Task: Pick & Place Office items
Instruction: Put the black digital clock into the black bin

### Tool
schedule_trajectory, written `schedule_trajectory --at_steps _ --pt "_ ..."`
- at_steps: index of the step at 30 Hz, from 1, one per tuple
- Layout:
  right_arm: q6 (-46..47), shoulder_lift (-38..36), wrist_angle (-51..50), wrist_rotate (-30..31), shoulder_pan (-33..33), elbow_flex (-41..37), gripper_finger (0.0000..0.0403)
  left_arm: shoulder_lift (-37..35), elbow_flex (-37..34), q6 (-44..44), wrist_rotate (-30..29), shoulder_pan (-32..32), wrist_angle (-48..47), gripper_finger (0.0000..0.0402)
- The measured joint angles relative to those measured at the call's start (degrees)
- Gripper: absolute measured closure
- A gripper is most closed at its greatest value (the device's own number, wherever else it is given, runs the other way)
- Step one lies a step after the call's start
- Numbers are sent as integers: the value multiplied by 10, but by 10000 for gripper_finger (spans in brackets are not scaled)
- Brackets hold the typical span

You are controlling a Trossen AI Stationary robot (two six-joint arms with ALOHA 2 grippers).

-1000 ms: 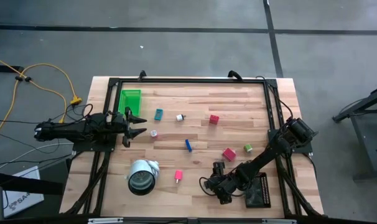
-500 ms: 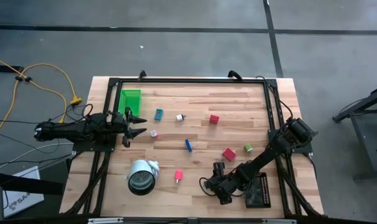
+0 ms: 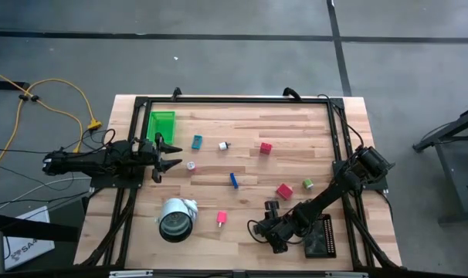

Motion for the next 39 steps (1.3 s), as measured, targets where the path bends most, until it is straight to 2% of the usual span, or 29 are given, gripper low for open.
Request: schedule_trajectory --at_steps 7,14,22,26,33,39 --pt "0 0 0 0 0 0 253 0 0 0 0 0 0 206" --pt "0 0 0 4 0 0 241 0 0 0 0 0 0 206" --pt "0 -3 -1 12 0 -1 258 0 0 0 0 0 0 206" --pt "0 -13 -1 25 0 -1 245 0 0 0 0 0 0 206" --pt "-3 -55 -40 47 0 -1 260 0 0 0 0 0 0 206" --pt "0 -98 -76 57 11 0 248 0 0 0 0 0 3 206"
